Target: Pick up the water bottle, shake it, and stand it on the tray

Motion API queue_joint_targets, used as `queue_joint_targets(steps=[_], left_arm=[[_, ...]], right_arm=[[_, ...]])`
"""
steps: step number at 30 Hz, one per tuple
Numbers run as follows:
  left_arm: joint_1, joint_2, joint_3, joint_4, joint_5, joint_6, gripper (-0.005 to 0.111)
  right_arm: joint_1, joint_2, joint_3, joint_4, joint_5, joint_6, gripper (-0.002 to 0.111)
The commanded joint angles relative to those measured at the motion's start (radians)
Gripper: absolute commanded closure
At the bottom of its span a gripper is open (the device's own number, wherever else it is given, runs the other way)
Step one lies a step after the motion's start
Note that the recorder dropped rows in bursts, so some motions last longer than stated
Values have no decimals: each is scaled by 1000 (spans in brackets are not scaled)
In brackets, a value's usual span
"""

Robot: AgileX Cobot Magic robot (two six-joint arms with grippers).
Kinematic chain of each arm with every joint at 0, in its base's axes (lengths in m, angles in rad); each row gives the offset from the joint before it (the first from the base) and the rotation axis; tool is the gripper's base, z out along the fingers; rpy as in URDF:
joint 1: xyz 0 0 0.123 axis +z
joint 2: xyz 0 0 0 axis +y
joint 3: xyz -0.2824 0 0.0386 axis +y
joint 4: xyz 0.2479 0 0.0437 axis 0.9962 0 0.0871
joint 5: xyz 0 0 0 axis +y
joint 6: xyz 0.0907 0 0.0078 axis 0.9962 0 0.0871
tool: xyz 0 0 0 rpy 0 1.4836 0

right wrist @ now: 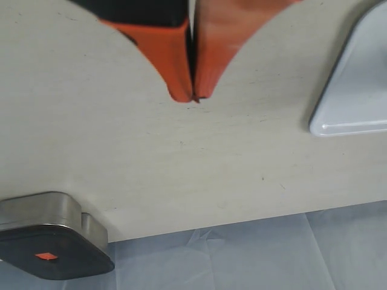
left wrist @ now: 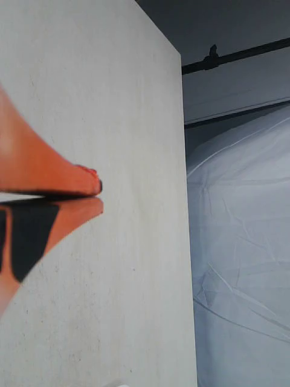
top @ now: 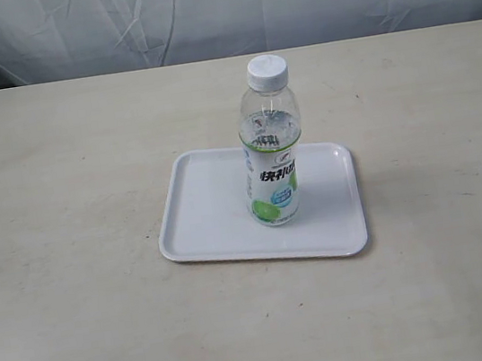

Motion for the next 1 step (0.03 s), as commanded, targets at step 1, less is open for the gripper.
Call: queue_joint_targets(steps=[1], left_arm=[[0, -5, 2, 4, -5, -4, 107]], right_arm=[[-6, -8, 3, -2, -10, -4, 108]])
